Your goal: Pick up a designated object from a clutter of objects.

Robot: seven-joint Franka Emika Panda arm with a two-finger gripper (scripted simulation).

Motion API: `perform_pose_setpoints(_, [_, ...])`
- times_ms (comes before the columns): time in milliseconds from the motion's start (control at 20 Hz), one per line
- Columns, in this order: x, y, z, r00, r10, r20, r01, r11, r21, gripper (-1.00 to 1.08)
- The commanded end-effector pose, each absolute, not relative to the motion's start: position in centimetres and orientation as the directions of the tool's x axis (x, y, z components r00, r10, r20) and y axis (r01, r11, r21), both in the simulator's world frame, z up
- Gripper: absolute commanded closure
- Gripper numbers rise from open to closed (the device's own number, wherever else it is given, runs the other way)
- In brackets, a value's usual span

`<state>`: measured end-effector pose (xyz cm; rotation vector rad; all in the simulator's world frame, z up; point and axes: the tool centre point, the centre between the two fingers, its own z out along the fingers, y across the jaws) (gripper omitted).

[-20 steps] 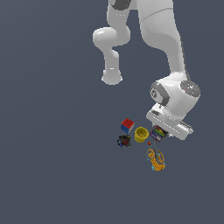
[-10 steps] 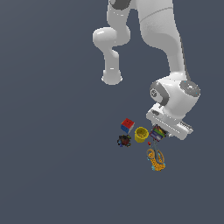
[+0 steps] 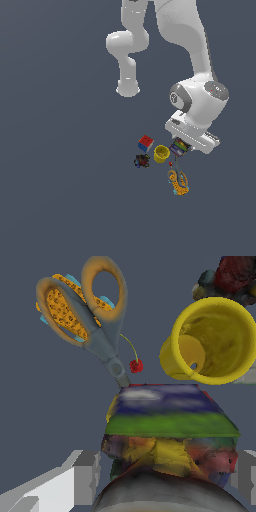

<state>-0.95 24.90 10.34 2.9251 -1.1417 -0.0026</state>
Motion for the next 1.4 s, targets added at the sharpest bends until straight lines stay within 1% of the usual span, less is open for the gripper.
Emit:
perform_pose_setpoints(0, [-1.2, 24.3, 12.0, 0.735, -0.678, 0.001, -0.678, -0.735, -0.002, 1.08])
perform_pose_setpoints(500, [-3.5, 20.7, 20.3, 0.735, -0.678, 0.001, -0.678, -0.735, -0.001, 1.08])
perform_pose_setpoints(1350, [-7.6, 13.6, 36.7, 0.735, -0.678, -0.002, -0.678, -0.735, -0.002, 1.08])
